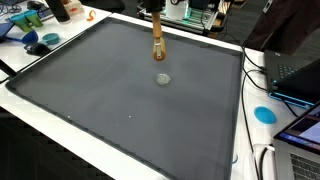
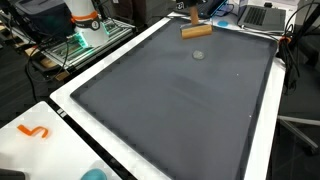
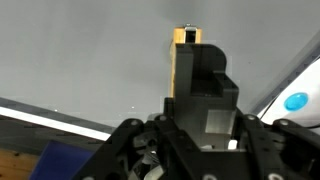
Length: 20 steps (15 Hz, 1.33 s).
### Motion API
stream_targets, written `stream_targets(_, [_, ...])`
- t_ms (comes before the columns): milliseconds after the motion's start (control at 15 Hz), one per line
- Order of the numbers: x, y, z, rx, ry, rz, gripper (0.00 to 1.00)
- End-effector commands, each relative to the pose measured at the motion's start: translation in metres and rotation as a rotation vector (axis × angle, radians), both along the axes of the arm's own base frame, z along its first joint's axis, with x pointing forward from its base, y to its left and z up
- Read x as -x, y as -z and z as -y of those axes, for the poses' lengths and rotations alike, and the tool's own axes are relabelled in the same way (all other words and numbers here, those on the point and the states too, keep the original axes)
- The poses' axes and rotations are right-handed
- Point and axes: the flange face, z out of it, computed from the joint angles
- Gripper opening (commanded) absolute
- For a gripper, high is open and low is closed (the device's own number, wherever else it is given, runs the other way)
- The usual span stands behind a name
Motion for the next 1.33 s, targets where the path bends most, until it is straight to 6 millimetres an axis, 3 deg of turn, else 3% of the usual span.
stream_targets(0, [0.026, -0.006, -0.019, 0.027, -0.047, 0.051, 0.24])
stream_targets(733, [0.049, -0.004, -0.105, 0.213, -0.145, 0.014, 0.24])
stream_targets(1267, [0.052, -0.022, -0.164, 0.342, -0.180, -0.016, 0.24])
